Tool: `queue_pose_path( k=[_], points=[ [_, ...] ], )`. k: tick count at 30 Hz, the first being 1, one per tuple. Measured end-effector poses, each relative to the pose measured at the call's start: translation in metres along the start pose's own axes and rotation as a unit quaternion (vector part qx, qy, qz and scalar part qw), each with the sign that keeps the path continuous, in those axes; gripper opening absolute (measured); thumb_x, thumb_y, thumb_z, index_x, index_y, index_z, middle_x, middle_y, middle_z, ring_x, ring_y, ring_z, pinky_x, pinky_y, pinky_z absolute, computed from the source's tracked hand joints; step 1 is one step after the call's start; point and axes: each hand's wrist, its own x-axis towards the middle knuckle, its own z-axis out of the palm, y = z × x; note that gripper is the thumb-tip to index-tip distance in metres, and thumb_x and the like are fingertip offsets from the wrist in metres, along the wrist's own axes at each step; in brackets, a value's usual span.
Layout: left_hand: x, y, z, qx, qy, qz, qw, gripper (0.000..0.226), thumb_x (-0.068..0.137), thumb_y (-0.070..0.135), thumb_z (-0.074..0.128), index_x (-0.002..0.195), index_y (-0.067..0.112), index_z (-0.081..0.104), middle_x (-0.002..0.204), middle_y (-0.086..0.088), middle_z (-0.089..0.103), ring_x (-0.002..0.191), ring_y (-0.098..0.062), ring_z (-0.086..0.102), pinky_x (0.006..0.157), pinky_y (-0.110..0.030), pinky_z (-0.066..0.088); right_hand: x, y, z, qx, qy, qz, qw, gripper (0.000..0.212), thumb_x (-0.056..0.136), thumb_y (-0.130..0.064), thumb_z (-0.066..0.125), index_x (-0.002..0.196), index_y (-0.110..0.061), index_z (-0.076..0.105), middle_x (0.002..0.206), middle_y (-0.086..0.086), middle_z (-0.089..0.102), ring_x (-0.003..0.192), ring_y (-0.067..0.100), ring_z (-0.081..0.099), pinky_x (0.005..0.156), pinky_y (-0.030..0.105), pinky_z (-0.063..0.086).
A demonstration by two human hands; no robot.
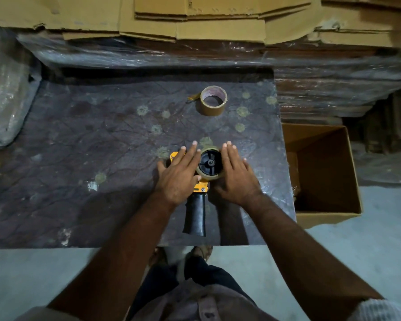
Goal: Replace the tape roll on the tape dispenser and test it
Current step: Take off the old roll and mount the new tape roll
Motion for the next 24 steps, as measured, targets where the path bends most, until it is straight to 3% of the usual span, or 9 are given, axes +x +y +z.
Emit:
queue_pose_path(
  k=[4, 7, 11, 17, 20, 22, 24],
  points=[
    [-0.002, -0.005, 0.005, 0.073, 0.005, 0.026, 0.997, 0.058, 0.104, 0.034, 0.035, 0.159, 0.025, 0.017, 0.170, 0.010, 0.010, 0.157, -0.014, 0.005, 0.109, -0.076, 0.010, -0.012, -0.005, 0.004, -0.078, -0.058, 0.014, 0.995, 0.106, 0.093, -0.039, 0.054, 0.154, -0.010, -0.027, 0.163, 0.009, -0.031, 0.153, 0.024, -0.021, 0.125, 0.053, 0.004],
    [0.003, -0.005, -0.002, 0.112, -0.013, 0.032, 0.993, 0.056, 0.104, 0.032, 0.030, 0.158, 0.024, 0.016, 0.169, 0.009, 0.012, 0.157, -0.014, 0.004, 0.109, -0.079, 0.004, -0.002, -0.011, 0.001, -0.093, -0.060, 0.026, 0.993, 0.098, 0.097, -0.035, 0.048, 0.153, -0.010, -0.028, 0.163, 0.008, -0.032, 0.153, 0.023, -0.021, 0.124, 0.054, 0.002],
    [0.009, -0.006, -0.009, 0.125, -0.018, 0.028, 0.992, 0.057, 0.104, 0.032, 0.031, 0.158, 0.022, 0.015, 0.169, 0.009, 0.012, 0.157, -0.014, 0.003, 0.108, -0.080, 0.005, 0.011, -0.016, -0.003, -0.094, -0.075, 0.040, 0.992, 0.101, 0.096, -0.039, 0.050, 0.152, -0.010, -0.029, 0.163, 0.009, -0.033, 0.153, 0.024, -0.022, 0.124, 0.054, 0.000],
    [0.008, -0.007, -0.011, 0.060, -0.031, 0.027, 0.997, 0.056, 0.105, 0.030, 0.033, 0.158, 0.026, 0.016, 0.169, 0.013, 0.009, 0.157, -0.013, 0.001, 0.109, -0.078, 0.005, 0.008, -0.008, 0.003, -0.071, -0.084, 0.042, 0.993, 0.117, 0.090, -0.054, 0.059, 0.148, -0.014, -0.034, 0.164, 0.007, -0.032, 0.153, 0.023, -0.021, 0.124, 0.054, 0.004],
    [0.001, -0.013, -0.014, -0.006, -0.016, 0.034, 0.999, 0.056, 0.104, 0.030, 0.037, 0.158, 0.030, 0.020, 0.169, 0.015, 0.009, 0.156, -0.010, 0.001, 0.112, -0.073, 0.011, -0.001, -0.008, -0.001, 0.040, -0.075, 0.031, 0.996, 0.112, 0.087, -0.049, 0.062, 0.158, -0.015, -0.018, 0.168, 0.005, -0.022, 0.155, 0.024, -0.017, 0.125, 0.054, 0.005],
    [-0.010, -0.018, -0.012, -0.067, 0.006, 0.029, 0.997, 0.057, 0.103, 0.030, 0.040, 0.158, 0.031, 0.023, 0.169, 0.015, 0.010, 0.156, -0.009, 0.005, 0.114, -0.067, 0.017, -0.013, -0.012, -0.005, 0.206, -0.031, 0.013, 0.978, 0.108, 0.080, -0.037, 0.066, 0.161, -0.015, -0.003, 0.170, 0.006, -0.007, 0.156, 0.024, -0.007, 0.125, 0.051, 0.012],
    [-0.021, -0.024, -0.007, -0.151, 0.053, 0.007, 0.987, 0.054, 0.102, 0.026, 0.042, 0.156, 0.030, 0.032, 0.168, 0.012, 0.018, 0.154, -0.012, 0.017, 0.113, -0.061, 0.022, -0.031, -0.021, -0.014, 0.458, 0.004, 0.055, 0.887, 0.093, 0.083, -0.027, 0.070, 0.161, -0.021, 0.020, 0.167, -0.002, 0.022, 0.153, 0.015, 0.023, 0.121, 0.039, 0.027]
  ],
)
